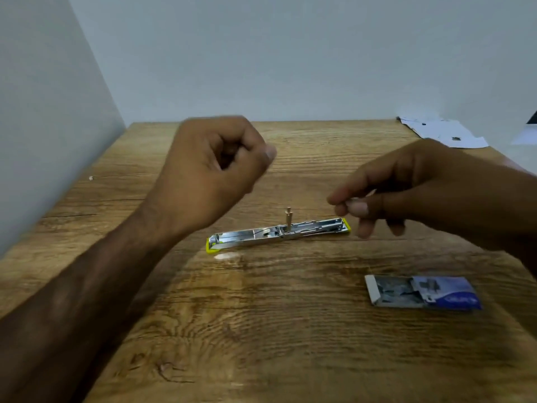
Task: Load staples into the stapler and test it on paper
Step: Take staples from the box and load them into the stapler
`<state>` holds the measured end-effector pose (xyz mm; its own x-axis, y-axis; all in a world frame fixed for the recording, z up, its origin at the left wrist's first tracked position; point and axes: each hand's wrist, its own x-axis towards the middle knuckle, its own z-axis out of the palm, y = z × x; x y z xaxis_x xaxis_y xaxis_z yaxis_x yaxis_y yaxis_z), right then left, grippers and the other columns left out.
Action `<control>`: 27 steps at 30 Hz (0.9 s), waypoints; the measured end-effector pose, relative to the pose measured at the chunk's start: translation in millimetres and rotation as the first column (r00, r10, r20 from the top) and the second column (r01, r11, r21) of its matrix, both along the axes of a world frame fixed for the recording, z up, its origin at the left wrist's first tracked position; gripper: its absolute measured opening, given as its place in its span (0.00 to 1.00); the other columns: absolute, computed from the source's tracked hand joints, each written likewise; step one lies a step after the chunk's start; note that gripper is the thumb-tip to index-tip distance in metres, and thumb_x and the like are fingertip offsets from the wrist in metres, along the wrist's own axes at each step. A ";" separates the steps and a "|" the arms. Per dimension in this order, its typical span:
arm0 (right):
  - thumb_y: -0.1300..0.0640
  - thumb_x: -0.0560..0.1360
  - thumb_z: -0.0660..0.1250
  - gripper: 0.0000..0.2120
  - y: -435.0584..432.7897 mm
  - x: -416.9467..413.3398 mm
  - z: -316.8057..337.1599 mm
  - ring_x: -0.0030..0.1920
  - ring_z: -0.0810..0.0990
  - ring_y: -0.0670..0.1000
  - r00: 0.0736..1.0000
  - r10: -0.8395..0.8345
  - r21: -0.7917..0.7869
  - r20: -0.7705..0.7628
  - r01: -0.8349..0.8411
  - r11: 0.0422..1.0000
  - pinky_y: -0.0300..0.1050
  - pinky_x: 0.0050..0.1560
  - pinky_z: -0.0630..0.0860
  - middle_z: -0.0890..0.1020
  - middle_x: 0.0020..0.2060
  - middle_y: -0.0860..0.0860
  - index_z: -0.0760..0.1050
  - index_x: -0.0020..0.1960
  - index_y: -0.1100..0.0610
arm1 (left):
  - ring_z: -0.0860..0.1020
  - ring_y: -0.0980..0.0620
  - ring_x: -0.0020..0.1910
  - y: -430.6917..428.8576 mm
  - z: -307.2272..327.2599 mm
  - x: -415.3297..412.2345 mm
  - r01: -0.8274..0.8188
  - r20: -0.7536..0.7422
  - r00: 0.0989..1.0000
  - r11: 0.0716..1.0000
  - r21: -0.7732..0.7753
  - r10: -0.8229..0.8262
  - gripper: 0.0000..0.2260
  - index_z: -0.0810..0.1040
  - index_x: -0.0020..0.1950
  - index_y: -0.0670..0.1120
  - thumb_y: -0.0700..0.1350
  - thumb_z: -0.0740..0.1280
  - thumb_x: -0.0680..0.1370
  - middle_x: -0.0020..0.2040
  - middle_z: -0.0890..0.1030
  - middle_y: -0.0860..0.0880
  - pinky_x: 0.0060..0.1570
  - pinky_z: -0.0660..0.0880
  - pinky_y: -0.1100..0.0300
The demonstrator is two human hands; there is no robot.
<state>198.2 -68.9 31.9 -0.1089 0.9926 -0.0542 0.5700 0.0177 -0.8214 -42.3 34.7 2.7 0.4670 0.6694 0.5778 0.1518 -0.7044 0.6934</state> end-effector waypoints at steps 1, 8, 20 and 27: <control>0.58 0.71 0.74 0.10 7.9 -3.1 -1.1 0.39 0.89 0.51 0.999 0.003 0.004 0.034 -0.003 1.000 0.36 0.28 0.77 0.90 0.44 0.50 0.87 0.52 0.52 | 0.71 0.53 0.23 2.8 -4.0 1.5 0.022 -0.061 0.998 1.000 -0.008 -0.022 0.10 0.79 0.40 0.33 0.38 0.71 0.79 0.30 0.76 0.33 0.25 0.66 0.64; 0.60 0.77 0.72 0.09 35.6 -17.4 -17.8 0.27 0.85 0.43 0.971 0.046 0.014 0.237 -0.051 0.999 0.30 0.36 0.75 0.87 0.37 0.36 0.86 0.50 0.48 | 0.74 0.58 0.30 16.4 -17.4 0.0 0.101 -0.326 0.940 0.995 -0.027 -0.104 0.04 0.83 0.46 0.49 0.48 0.72 0.75 0.33 0.80 0.53 0.32 0.71 0.63; 0.58 0.73 0.76 0.10 38.0 -9.8 -34.4 0.26 0.82 0.42 0.971 0.124 0.101 0.204 -0.147 0.984 0.29 0.29 0.75 0.84 0.30 0.31 0.85 0.50 0.44 | 0.79 0.55 0.36 11.9 -15.8 2.0 0.170 -0.468 0.854 0.972 -0.164 -0.228 0.12 0.82 0.55 0.52 0.55 0.72 0.74 0.39 0.82 0.54 0.36 0.79 0.48; 0.60 0.69 0.79 0.14 35.4 -5.6 -35.6 0.29 0.83 0.42 0.972 0.184 0.144 0.147 -0.205 0.968 0.31 0.32 0.77 0.88 0.42 0.39 0.85 0.51 0.45 | 0.82 0.55 0.37 7.7 -13.8 1.0 0.206 -0.514 0.800 0.947 -0.247 -0.308 0.20 0.81 0.57 0.57 0.63 0.76 0.68 0.44 0.84 0.54 0.37 0.79 0.53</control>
